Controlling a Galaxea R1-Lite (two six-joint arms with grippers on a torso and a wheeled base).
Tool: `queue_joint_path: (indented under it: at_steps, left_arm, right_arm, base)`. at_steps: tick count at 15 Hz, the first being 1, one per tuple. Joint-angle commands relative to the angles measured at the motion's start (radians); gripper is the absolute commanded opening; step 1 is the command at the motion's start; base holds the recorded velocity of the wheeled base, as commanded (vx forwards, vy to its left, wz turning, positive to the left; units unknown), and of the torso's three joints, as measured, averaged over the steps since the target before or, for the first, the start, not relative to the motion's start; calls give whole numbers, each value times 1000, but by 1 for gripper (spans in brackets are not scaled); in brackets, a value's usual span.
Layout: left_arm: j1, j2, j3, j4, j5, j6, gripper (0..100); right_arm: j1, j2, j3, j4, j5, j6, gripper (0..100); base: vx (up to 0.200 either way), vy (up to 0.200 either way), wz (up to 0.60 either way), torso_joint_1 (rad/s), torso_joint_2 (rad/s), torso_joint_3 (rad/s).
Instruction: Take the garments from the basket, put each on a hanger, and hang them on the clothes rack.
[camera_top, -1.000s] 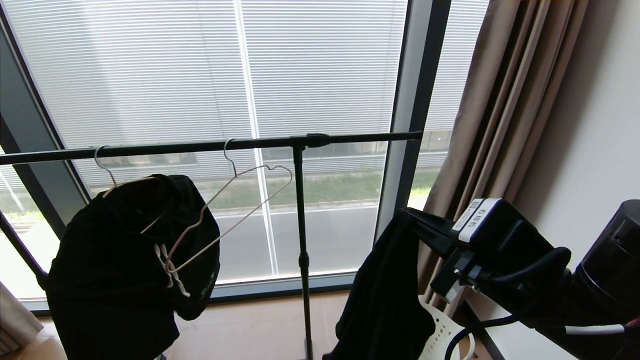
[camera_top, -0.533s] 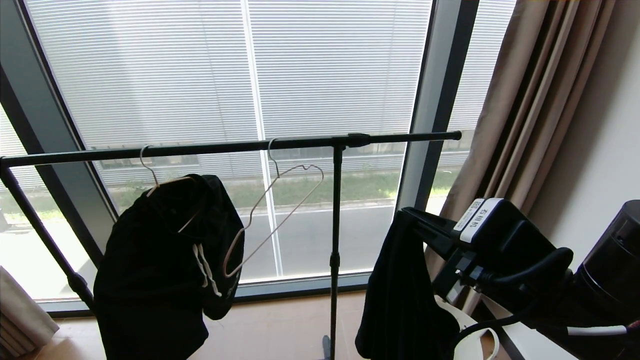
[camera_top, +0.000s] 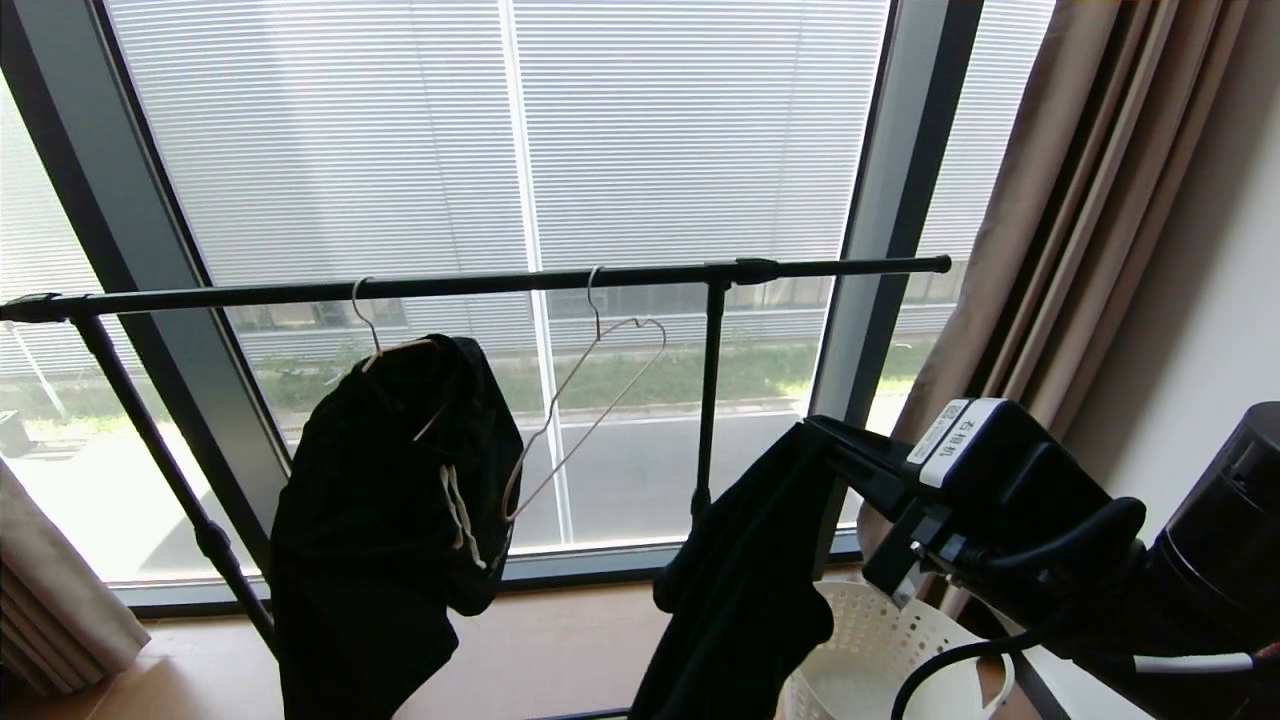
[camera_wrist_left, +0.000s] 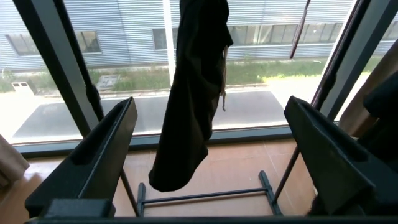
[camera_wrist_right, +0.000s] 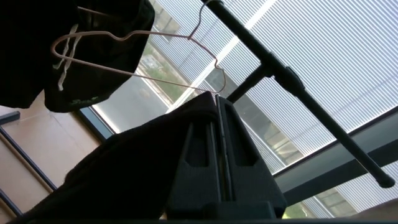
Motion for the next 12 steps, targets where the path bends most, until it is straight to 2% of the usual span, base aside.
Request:
queue_joint_path:
  at_steps: [1, 7, 8, 11, 12]
  left_arm:
    - [0, 0, 0, 0, 1, 0, 100]
    - [0, 0, 0, 0, 1, 0, 100]
    - [0, 0, 0, 0, 1, 0, 100]
    - [0, 0, 0, 0, 1, 0, 100]
    - [0, 0, 0, 0, 1, 0, 100]
  right_arm:
    - [0, 3, 1, 0, 1, 0, 0]
    - [0, 6, 1, 0, 1, 0, 0]
    - [0, 6, 1, 0, 1, 0, 0]
    - [0, 7, 1, 0, -1, 0, 0]
    - [0, 7, 5, 2, -1, 0, 0]
  base:
    - [0, 0, 0, 0, 0, 0]
    - [0, 200, 0, -2, 1, 5]
    - [0, 0, 0, 0, 0, 0]
    - [-200, 0, 0, 9, 2, 4]
    - [0, 0, 0, 0, 0, 0]
